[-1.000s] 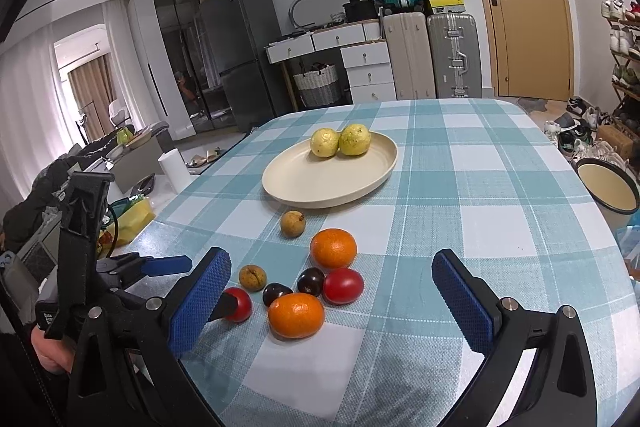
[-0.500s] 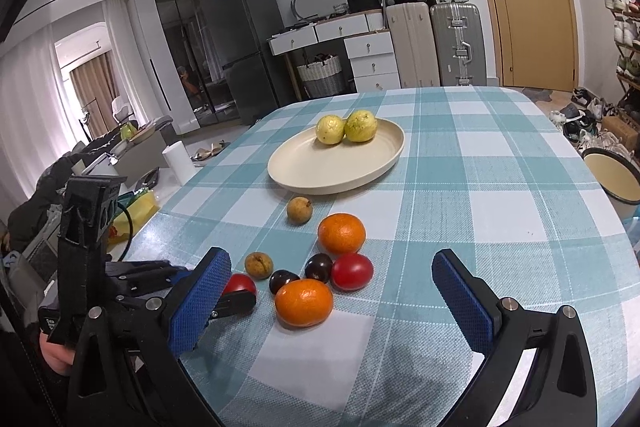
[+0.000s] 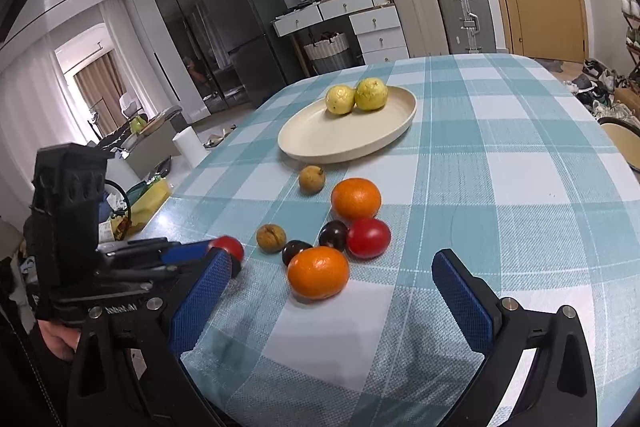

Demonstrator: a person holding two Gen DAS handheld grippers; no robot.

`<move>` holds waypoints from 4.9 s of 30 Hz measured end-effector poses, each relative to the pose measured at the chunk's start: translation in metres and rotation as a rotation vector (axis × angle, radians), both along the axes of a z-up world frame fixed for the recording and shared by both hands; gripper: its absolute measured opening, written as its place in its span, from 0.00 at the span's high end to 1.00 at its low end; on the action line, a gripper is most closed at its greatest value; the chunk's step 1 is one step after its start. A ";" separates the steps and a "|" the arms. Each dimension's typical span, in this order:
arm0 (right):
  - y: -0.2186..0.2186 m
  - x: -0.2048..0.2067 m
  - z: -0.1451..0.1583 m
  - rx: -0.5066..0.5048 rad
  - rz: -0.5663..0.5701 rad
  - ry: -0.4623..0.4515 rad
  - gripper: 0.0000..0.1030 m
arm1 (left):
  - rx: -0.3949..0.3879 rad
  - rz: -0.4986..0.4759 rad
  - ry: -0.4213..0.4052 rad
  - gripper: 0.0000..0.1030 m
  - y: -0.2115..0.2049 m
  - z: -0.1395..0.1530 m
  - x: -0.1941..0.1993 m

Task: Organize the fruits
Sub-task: 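Grasp the red tomato with the left tool while the right tool grasps an orange, then carry the tomato and orange onto the plate and open both tools, then withdraw both tools from the plate toward the remaining fruits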

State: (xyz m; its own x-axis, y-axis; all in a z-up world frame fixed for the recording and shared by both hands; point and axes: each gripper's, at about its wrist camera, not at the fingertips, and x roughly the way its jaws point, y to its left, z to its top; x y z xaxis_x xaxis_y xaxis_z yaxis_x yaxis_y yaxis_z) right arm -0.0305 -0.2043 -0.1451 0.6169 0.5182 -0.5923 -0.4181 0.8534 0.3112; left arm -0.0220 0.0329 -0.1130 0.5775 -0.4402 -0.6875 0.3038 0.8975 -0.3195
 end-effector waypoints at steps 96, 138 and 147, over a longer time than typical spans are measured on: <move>0.083 0.258 0.000 0.047 0.053 0.195 0.61 | -0.002 0.115 0.117 0.72 0.059 -0.005 0.299; 0.009 0.177 0.045 0.088 -0.033 -0.047 0.16 | 0.073 0.203 -0.029 0.21 0.041 0.047 0.189; 0.001 0.146 0.046 0.077 -0.027 -0.070 0.06 | 0.095 0.188 -0.056 0.12 0.028 0.046 0.156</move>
State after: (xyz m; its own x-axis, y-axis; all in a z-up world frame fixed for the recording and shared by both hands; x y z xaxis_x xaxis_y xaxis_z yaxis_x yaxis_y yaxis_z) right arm 0.1155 -0.2036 -0.0993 0.6696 0.5432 -0.5066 -0.4182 0.8393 0.3473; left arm 0.1344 0.0611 -0.0666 0.6816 -0.2563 -0.6854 0.1431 0.9653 -0.2186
